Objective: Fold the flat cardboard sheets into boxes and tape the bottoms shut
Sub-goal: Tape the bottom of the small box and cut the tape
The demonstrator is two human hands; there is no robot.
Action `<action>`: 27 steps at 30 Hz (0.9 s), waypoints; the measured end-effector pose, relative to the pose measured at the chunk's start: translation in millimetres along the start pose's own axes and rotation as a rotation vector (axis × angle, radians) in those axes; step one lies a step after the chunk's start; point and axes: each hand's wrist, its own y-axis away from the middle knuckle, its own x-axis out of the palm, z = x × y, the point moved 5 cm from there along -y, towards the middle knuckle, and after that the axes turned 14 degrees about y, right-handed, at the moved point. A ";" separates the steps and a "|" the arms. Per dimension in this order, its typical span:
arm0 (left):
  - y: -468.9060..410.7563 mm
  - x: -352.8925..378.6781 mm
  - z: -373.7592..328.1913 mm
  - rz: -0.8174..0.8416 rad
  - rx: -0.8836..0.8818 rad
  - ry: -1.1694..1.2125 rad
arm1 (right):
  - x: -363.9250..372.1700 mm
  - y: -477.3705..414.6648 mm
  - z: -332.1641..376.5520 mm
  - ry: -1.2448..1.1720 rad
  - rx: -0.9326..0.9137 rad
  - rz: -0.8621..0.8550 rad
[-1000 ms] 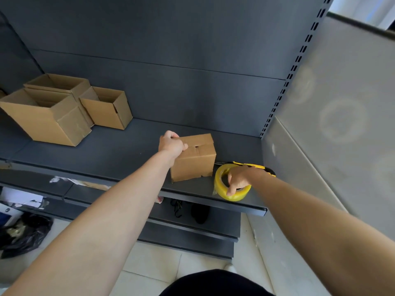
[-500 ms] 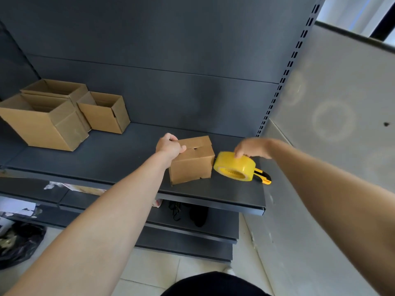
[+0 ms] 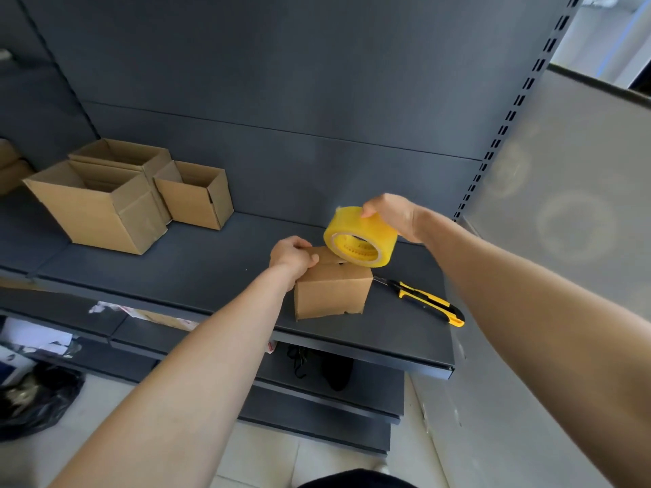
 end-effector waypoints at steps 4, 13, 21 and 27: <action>-2.2 -0.9 1.9 -0.041 0.018 -0.027 | 2.1 -5.3 5.0 0.029 -0.009 0.044; 6.8 -1.6 -23.9 -0.051 0.255 0.015 | 2.8 -12.9 12.9 0.175 -0.033 0.105; 15.8 5.4 -41.8 0.123 0.226 0.101 | 8.7 -14.0 30.5 0.339 -0.089 0.168; 17.0 2.4 -44.5 0.173 0.236 0.129 | 7.3 -18.3 30.1 0.343 -0.096 0.176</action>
